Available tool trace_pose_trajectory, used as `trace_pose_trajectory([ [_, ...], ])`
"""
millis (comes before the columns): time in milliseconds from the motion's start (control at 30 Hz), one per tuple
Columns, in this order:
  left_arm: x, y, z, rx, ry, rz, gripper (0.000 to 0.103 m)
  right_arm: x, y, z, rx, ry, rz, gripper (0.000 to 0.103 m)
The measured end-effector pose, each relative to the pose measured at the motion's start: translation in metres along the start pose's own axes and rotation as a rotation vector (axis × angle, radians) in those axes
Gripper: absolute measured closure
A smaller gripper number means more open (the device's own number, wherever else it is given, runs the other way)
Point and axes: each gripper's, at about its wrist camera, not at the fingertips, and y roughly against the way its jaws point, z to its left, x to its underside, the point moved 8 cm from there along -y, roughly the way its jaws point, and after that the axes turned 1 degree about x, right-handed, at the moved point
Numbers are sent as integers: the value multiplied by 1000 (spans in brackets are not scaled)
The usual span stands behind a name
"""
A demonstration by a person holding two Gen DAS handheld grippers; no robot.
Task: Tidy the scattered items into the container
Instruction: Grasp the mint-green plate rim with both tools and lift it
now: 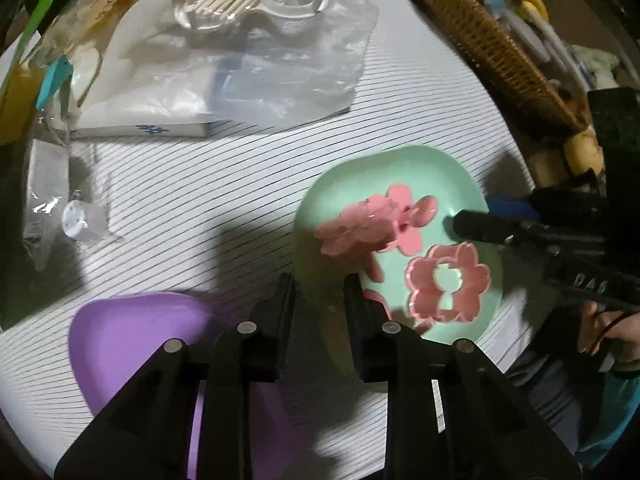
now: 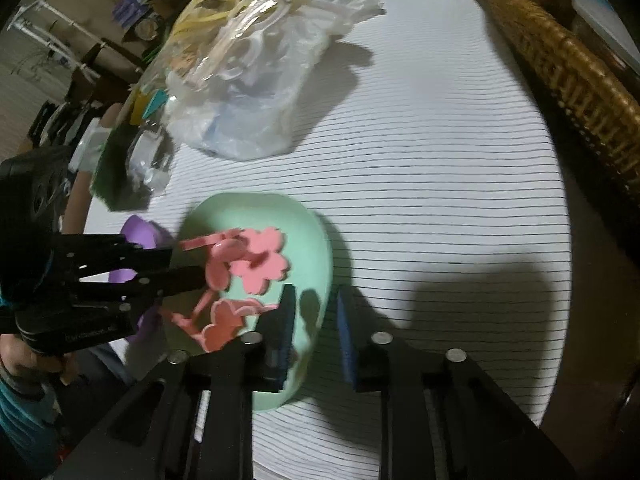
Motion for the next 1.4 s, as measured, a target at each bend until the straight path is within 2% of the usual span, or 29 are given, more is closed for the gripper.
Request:
trace_pose_trajectory([
  [67, -1, 0, 0, -30, -3, -6, 89, 0, 1, 2, 29, 22, -5, 87],
  [233, -4, 9, -1, -3, 16, 8, 89, -10, 15, 4, -5, -9, -49, 87],
  [333, -15, 23, -1, 3, 6, 19, 89, -21, 27, 7, 4, 2, -66, 87],
  [467, -33, 33, 2, -54, -25, 29, 89, -40, 31, 14, 12, 23, -52, 87],
  [667, -41, 20, 9, -117, -59, 35, 86, -51, 4, 0, 53, -19, -18, 83],
  [700, -41, 19, 16, -111, -44, 34, 80, -49, 2, -3, 53, -34, -17, 81],
  [733, -39, 19, 21, -97, -20, 33, 70, -46, 1, -5, 43, -46, -17, 77],
  [767, -35, 19, 24, -77, 1, 28, 65, -43, 1, -5, 36, -52, -15, 74],
  [800, -31, 20, 27, -61, 13, 25, 59, -38, 0, -6, 31, -57, -7, 67],
  [900, -18, 17, 30, -33, 36, 26, 59, -30, -1, -9, 8, -81, -4, 66],
  [967, -13, 14, 31, -14, 46, 21, 62, -29, -3, -9, -15, -94, -7, 72],
  [1000, -12, 13, 30, -4, 48, 15, 66, -28, -5, -8, -22, -89, -3, 87],
  [1033, -12, 13, 29, 7, 52, 12, 80, -28, -8, -7, -22, -87, 4, 92],
  [1067, -12, 12, 29, 4, 55, 14, 87, -28, -9, -7, -21, -86, 5, 92],
  [1100, -13, 11, 29, -6, 56, 13, 90, -28, -8, -7, -23, -88, 1, 92],
  [1267, -9, 16, 25, 29, 68, 21, 90, -32, 3, -13, -91, -159, -26, 92],
  [1400, -15, 37, 26, 53, 72, 31, 90, -46, 23, -11, -140, -186, -33, 92],
])
